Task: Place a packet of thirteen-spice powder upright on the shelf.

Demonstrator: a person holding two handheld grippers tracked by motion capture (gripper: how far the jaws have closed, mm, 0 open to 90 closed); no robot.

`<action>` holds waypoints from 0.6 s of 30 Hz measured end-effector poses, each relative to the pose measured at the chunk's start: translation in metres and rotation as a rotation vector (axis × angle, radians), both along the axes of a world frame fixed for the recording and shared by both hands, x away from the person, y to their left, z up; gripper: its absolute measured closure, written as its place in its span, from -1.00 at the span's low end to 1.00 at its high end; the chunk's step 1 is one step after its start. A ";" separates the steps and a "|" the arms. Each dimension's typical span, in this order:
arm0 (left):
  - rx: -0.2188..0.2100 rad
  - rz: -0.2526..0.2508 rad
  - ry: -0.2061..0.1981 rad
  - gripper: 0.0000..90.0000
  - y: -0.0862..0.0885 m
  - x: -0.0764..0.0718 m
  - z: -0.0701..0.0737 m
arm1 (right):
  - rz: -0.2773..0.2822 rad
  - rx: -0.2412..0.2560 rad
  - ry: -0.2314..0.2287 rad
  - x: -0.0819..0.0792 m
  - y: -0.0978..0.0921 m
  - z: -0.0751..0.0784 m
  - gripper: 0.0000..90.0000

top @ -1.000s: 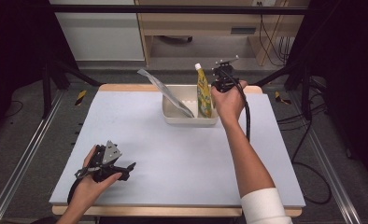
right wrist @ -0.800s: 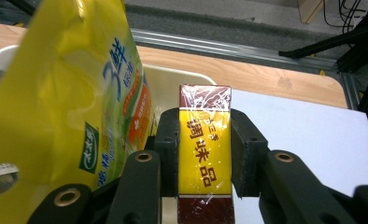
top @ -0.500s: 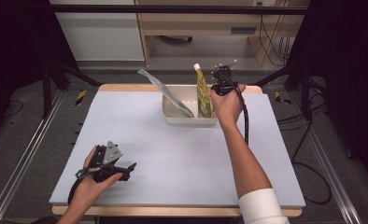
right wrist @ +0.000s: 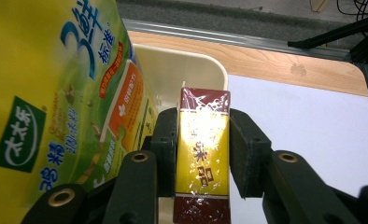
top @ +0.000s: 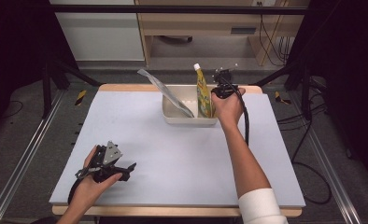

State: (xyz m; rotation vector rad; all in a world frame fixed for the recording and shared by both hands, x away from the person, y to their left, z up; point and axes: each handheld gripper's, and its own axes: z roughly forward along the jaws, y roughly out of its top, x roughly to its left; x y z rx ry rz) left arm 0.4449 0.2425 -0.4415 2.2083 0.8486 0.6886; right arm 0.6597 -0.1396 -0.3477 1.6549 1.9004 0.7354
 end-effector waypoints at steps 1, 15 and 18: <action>0.008 0.001 -0.010 -0.87 0.001 0.000 0.001 | 0.002 0.008 -0.005 0.000 0.000 0.000 0.42; 0.017 0.007 -0.032 -0.87 0.002 0.002 0.001 | 0.060 0.035 -0.153 -0.028 -0.004 0.036 0.12; 0.017 0.013 -0.023 -0.88 0.003 0.001 0.001 | 0.076 0.048 -0.183 -0.039 -0.006 0.040 0.08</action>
